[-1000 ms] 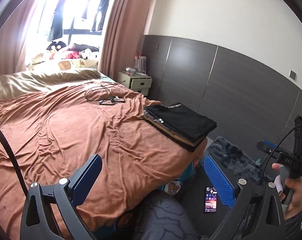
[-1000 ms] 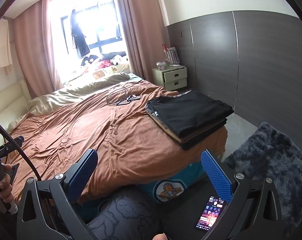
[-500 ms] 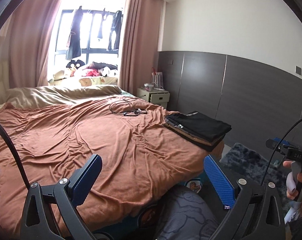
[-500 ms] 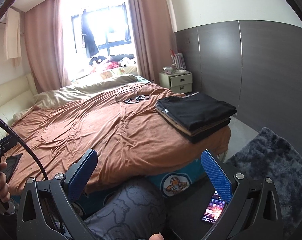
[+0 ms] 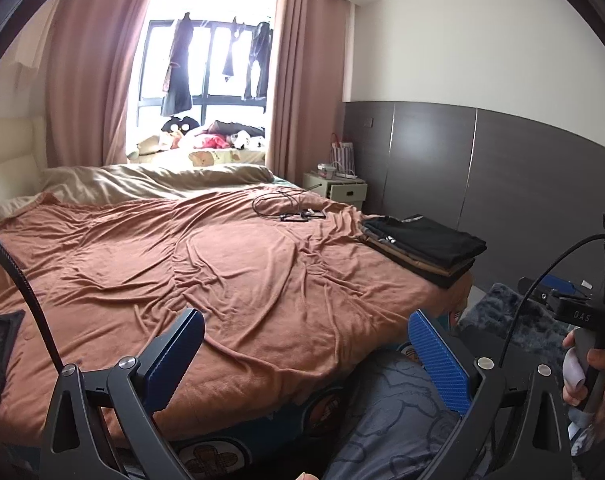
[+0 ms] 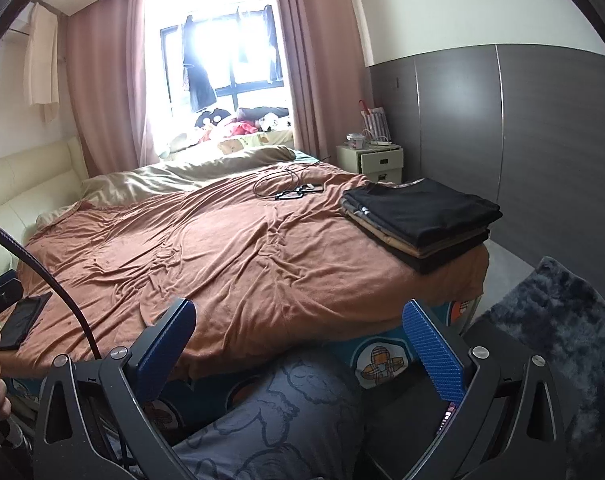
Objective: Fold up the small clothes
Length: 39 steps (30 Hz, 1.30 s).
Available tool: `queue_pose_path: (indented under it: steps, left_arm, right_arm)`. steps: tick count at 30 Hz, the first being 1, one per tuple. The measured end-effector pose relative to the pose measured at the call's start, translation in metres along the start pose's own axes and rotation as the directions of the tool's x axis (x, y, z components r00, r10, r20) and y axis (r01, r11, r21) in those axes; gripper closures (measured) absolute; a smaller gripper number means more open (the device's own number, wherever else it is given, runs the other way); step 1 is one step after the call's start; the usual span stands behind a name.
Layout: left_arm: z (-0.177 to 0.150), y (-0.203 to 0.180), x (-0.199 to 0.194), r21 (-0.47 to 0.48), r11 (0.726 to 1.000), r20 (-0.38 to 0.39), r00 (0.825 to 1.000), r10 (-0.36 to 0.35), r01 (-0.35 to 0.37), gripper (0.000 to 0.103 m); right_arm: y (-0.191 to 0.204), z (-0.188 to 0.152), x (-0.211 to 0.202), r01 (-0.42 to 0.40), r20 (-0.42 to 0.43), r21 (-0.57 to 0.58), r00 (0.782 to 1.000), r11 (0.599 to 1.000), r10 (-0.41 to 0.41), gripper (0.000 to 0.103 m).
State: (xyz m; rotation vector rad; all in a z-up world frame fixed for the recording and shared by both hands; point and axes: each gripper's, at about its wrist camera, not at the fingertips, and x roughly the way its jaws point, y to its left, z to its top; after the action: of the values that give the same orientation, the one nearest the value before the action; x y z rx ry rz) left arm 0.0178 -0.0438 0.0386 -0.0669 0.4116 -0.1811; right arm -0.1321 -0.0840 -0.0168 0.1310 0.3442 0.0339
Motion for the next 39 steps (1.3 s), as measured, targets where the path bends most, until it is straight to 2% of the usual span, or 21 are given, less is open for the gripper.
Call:
queue_pose_path:
  steps: [12, 18, 22, 39]
  left_arm:
    - [-0.001, 0.008, -0.008, -0.021, 1.0, 0.009, 1.0, 0.017, -0.017, 0.0]
    - [-0.001, 0.01, -0.01, -0.032, 0.999, 0.015, 0.999, 0.044, -0.043, 0.0]
    - [-0.001, 0.012, -0.012, -0.042, 0.998, 0.018, 0.999, 0.048, -0.047, 0.0]
    - [0.001, 0.01, -0.018, -0.043, 0.998, 0.023, 0.998, 0.053, -0.052, 0.0]
  right_arm:
    - [0.022, -0.003, 0.004, 0.003, 0.005, -0.019, 1.0, 1.0, -0.003, 0.0]
    - [0.025, -0.006, 0.003, 0.003, 0.008, -0.018, 1.0, 1.0, -0.003, 0.0]
    - [0.026, -0.005, 0.0, -0.024, 0.003, 0.004, 1.0, 1.0, 0.024, 0.0]
    - [0.033, -0.007, -0.001, -0.016, 0.003, -0.004, 1.0, 1.0, 0.016, 0.0]
